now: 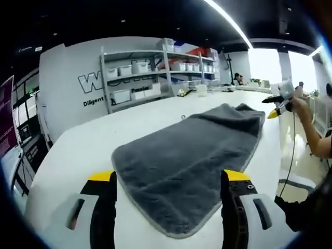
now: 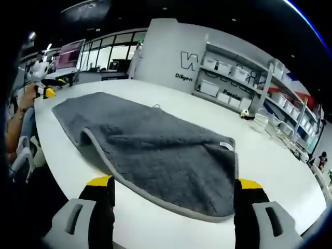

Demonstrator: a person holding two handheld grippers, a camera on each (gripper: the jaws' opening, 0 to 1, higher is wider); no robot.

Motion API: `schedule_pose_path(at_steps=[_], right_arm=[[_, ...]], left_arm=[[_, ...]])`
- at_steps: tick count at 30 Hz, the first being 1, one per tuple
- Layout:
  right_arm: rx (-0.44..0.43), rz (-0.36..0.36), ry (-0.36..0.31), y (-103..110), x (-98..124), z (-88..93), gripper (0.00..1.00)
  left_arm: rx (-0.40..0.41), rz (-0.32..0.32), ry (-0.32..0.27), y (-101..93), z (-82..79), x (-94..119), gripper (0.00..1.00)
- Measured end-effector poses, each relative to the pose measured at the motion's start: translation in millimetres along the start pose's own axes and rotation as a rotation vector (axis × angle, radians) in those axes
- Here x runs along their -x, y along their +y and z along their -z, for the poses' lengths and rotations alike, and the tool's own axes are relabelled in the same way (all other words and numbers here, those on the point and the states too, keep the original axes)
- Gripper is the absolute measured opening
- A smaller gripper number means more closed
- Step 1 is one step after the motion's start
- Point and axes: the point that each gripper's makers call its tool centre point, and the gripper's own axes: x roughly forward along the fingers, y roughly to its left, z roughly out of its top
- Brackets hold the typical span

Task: Open the folded towel by lifting each exposed corner and separating the folded layers until the towel lies flat within the target outline without major curled edges

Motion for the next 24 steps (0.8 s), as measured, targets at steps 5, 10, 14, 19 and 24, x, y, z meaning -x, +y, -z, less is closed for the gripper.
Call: schedule_pose_path(at_steps=[5, 10, 14, 19, 24], right_arm=[[0.002, 0.007, -0.008, -2.8, 3.0, 0.6, 0.94], [0.0, 0.021, -0.014, -3.1, 10.4, -1.5, 0.92], [0.006, 0.026, -0.025, -1.5, 12.3, -5.0, 0.91], [0.016, 0.023, -0.015, 1.6, 12.3, -2.7, 0.9], [0.019, 0.033, 0.004, 0.3, 11.0, 1.4, 0.9]], left_arm=[[0.015, -0.013, 0.051, 14.8, 6.1, -25.8, 0.68], [0.009, -0.029, 0.051, 21.3, 4.3, -39.6, 0.56], [-0.001, -0.065, 0.098, 40.2, 16.9, -52.5, 0.41], [0.013, -0.081, 0.142, 56.1, 31.7, -61.4, 0.32], [-0.013, -0.08, 0.222, 59.3, 49.9, -65.8, 0.28]])
